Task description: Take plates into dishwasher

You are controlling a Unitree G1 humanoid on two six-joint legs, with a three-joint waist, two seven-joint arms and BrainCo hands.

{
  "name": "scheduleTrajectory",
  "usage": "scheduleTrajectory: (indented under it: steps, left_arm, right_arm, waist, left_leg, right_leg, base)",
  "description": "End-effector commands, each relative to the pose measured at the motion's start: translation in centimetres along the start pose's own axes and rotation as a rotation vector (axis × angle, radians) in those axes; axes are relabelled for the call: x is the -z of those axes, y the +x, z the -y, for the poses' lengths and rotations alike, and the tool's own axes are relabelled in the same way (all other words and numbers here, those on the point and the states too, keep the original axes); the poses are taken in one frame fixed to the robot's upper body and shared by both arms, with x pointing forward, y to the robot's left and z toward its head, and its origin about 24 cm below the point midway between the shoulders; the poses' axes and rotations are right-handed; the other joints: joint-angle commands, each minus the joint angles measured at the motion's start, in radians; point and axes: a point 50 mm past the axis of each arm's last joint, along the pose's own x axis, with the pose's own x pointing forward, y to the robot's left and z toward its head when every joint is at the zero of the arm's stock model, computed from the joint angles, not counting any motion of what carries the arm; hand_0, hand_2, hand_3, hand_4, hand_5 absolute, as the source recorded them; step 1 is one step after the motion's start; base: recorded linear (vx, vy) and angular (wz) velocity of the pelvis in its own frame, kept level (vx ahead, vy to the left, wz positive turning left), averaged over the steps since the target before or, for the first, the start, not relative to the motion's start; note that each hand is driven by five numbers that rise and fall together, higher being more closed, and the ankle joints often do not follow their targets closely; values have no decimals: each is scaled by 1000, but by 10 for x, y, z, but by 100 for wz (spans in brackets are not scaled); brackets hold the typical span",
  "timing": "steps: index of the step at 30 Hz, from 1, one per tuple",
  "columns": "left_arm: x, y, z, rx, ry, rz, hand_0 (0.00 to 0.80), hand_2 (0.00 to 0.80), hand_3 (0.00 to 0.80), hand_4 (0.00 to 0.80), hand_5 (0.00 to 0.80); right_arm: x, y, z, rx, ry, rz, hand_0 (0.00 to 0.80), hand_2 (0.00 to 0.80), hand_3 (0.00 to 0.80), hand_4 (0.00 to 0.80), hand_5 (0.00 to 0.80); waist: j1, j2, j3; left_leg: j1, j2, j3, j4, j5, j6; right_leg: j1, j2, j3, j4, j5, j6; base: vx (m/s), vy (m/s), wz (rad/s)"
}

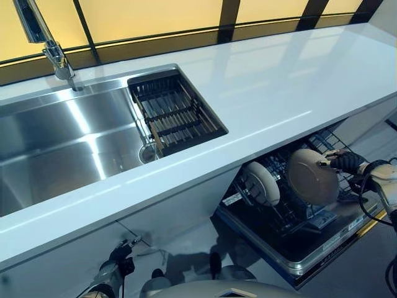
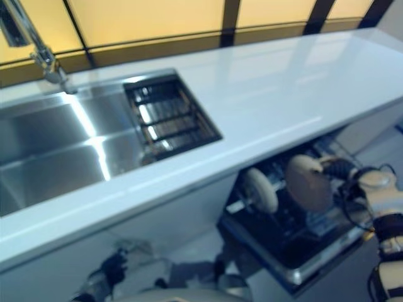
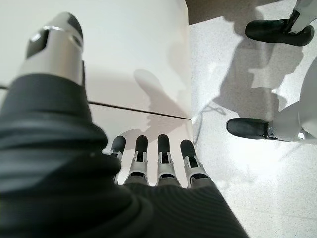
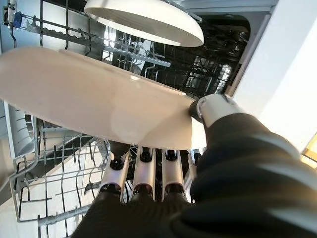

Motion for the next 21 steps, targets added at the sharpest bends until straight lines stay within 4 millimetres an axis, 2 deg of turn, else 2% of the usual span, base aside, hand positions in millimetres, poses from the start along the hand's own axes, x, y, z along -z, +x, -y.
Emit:
scheduleTrajectory:
  steps: [1,21]
  left_arm:
    - [-30,5,6,18,56,78,0,0,0,0,0]
    - [-32,7,15,54,55,87,0,0,0,0,0]
  right_arm:
    - [-32,6,13,70,-48,81,800,800,800,800,800]
    - [-5,29,-15,-1,0,-61,800,800,800,800,800]
  waist:
    - [32,-27,-7]
    - [62,0,-5]
  left_leg:
    - [9,-12,-52,2,-41,31]
    - [7,-16,-69,2,-39,31]
  right_leg:
    - [28,-52,-18,12,7,76]
    - [34,-62,-34,13,0,71]
  base:
    - [0,0,0]
    - [2,5,2]
